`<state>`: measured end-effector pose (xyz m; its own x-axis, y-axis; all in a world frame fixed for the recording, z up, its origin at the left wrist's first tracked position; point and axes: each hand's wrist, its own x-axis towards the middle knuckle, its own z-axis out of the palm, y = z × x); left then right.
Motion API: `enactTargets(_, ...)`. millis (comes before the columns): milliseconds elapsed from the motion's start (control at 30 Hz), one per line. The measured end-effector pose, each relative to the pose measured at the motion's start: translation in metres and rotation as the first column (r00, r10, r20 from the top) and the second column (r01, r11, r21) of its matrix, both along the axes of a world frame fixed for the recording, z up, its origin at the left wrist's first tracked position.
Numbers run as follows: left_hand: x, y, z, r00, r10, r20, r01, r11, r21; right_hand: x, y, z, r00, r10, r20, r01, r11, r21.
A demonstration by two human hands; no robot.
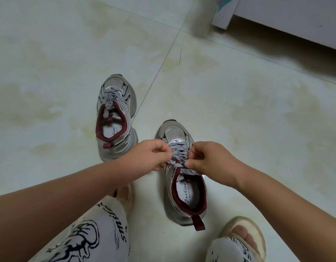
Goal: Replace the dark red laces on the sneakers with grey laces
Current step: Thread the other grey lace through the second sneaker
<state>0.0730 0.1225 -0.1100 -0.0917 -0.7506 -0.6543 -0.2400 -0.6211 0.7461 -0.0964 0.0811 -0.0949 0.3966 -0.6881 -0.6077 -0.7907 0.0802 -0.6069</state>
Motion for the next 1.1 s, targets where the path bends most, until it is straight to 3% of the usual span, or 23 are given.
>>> enactTargets(100,0.002,0.001,0.001,0.998,-0.055,0.000,0.055,0.998,-0.020,0.000,0.003,0.002,0.999,0.025,-0.045,-0.028,0.998,-0.065)
enactTargets(233,0.004,0.001,0.000,0.993,-0.106,0.054,0.110,0.990,-0.092,-0.007,0.007,0.000,0.996,-0.088,0.029,0.087,0.996,0.010)
enactTargets(400,-0.003,-0.002,-0.012,0.983,0.041,0.181,0.003,0.972,-0.237,-0.012,0.008,-0.003,0.927,-0.320,0.198,0.284,0.940,0.187)
enactTargets(467,-0.007,-0.005,-0.015,0.948,0.079,0.308,0.022,0.950,-0.312,-0.008,0.007,-0.005,0.944,-0.281,0.172,0.265,0.958,0.111)
enactTargets(600,-0.015,-0.011,-0.012,0.857,0.055,0.512,0.205,0.876,-0.437,0.007,0.007,-0.001,0.998,-0.051,-0.027,0.046,0.987,-0.153)
enactTargets(700,-0.020,-0.013,-0.010,0.758,-0.051,0.650,0.393,0.831,-0.394,0.014,0.008,0.003,0.989,0.046,-0.143,-0.080,0.966,-0.244)
enactTargets(800,-0.024,-0.010,-0.009,0.661,-0.043,0.749,0.419,0.849,-0.321,0.014,0.010,0.005,0.988,0.027,-0.151,-0.064,0.967,-0.248)
enactTargets(867,-0.024,-0.005,-0.011,0.695,-0.023,0.718,0.370,0.869,-0.329,0.012,0.012,0.005,0.991,-0.006,-0.136,-0.026,0.974,-0.227)
enactTargets(967,-0.018,0.000,-0.015,0.815,-0.079,0.574,0.285,0.917,-0.278,0.010,0.013,0.002,0.993,-0.017,-0.120,-0.007,0.979,-0.202)
enactTargets(1033,-0.011,-0.003,-0.013,0.939,-0.067,0.338,0.136,0.974,-0.184,0.008,0.012,0.001,0.995,-0.026,-0.098,0.007,0.982,-0.190)
enactTargets(1100,-0.003,-0.011,-0.005,0.994,-0.031,0.105,0.041,0.995,-0.088,0.008,0.011,0.000,0.996,-0.024,-0.085,0.009,0.984,-0.178)
